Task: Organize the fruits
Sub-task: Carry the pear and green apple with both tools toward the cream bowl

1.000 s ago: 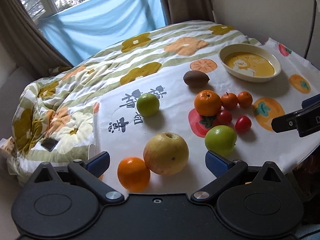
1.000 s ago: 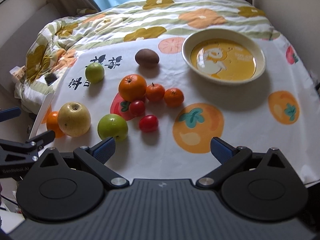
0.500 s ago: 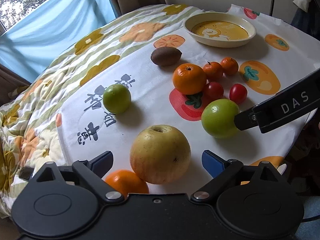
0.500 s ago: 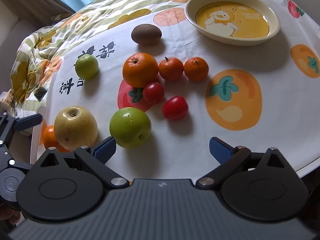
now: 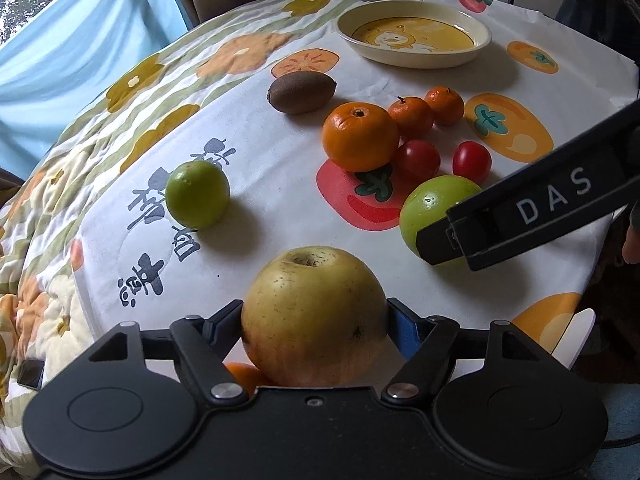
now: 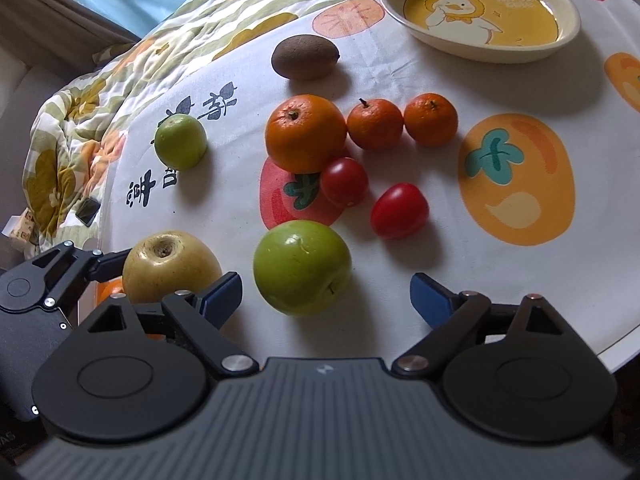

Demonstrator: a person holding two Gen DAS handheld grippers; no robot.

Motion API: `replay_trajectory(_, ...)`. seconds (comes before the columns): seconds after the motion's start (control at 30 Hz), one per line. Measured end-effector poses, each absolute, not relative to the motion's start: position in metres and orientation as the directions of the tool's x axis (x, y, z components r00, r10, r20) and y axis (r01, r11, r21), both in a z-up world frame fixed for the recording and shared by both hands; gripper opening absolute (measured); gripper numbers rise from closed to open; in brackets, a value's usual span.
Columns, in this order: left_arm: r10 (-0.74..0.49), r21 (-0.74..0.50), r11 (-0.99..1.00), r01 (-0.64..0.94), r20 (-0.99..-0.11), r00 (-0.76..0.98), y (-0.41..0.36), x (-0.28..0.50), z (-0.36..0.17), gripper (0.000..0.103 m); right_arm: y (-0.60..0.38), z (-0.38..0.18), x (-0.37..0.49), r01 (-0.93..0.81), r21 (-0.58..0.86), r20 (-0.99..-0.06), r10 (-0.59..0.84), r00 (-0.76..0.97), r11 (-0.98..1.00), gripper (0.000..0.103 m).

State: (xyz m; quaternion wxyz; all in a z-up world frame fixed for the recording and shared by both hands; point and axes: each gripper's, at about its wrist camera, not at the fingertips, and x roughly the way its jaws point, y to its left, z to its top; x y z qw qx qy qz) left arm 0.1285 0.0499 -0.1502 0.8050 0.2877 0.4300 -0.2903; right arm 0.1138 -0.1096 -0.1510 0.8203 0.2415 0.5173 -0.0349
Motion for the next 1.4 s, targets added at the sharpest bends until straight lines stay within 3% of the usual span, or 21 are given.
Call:
replay_trajectory(0.43,-0.245,0.196,0.662,0.724,-0.856,0.456,0.053,0.13,-0.15,0.078,-0.106,-0.159,0.124,0.322,0.398,-0.855,0.22,0.47,0.859,0.084)
replay_trajectory(0.57,-0.242,0.199,0.663,0.722,-0.856,0.458,0.052,0.13,-0.15,0.078,-0.107,-0.158,0.124,0.318,0.408,-0.849,0.228,0.477,0.855,0.072)
replay_trajectory(1.4,-0.295,0.188,0.714,0.675,-0.793,0.534,0.035,0.127,-0.107,0.078,-0.147,-0.106,0.103,0.331,0.349,-0.823,0.118,0.556,0.877,0.071)
